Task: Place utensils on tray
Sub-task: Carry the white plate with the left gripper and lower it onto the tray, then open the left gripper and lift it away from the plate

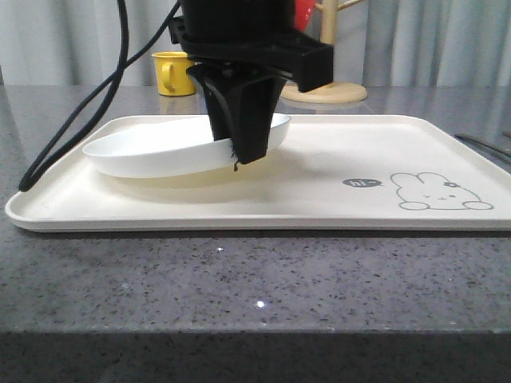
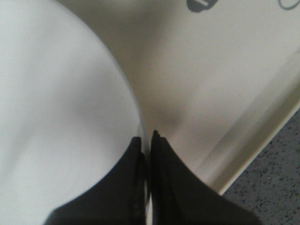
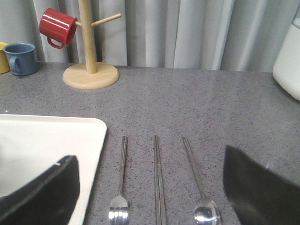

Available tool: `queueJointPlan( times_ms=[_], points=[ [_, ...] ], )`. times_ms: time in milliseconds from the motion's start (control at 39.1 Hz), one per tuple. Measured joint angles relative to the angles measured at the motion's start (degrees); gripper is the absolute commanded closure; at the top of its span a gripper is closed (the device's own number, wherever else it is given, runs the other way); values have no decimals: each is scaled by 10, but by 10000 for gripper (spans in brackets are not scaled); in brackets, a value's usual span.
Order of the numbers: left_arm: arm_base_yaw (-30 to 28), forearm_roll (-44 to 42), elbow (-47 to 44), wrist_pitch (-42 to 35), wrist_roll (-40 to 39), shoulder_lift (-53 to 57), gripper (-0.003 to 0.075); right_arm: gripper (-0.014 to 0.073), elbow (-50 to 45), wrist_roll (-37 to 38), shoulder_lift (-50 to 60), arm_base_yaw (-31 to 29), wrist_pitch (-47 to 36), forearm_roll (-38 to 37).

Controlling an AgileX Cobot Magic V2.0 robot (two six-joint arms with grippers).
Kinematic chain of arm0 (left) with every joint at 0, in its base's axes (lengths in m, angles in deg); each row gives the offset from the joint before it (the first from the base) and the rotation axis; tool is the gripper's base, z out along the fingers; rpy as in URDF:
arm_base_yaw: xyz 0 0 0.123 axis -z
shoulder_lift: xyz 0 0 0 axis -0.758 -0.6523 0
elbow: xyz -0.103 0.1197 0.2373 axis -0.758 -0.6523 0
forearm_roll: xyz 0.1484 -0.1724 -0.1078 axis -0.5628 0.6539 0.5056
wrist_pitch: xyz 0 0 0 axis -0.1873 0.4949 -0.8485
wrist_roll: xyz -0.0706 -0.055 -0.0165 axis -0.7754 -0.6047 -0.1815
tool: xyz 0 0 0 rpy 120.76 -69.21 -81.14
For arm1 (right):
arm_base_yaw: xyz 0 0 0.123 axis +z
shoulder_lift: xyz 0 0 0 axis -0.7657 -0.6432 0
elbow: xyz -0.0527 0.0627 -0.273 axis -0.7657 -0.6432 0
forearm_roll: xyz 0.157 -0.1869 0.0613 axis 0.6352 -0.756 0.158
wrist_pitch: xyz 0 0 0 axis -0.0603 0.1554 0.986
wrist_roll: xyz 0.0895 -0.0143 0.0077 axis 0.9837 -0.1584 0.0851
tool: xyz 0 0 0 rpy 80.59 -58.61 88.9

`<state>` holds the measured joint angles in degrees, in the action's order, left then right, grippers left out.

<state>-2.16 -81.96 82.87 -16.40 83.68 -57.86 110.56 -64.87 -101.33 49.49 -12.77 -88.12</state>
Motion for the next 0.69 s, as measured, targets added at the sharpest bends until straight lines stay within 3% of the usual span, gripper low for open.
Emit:
queueJointPlan(
  times_ms=[179,307,383,639,690],
  points=[
    [-5,7,-8,1,-1,-1,442,-48,0,0,0,0,0,0],
    [-5,10,3,2,-1,-1,420,-48,0,0,0,0,0,0],
    [-5,17,20,2,-1,7,451,-48,0,0,0,0,0,0],
    [-29,15,36,-2,-1,79,721,-48,0,0,0,0,0,0],
    [-48,13,28,-12,-1,98,737,-48,0,0,0,0,0,0]
  ],
)
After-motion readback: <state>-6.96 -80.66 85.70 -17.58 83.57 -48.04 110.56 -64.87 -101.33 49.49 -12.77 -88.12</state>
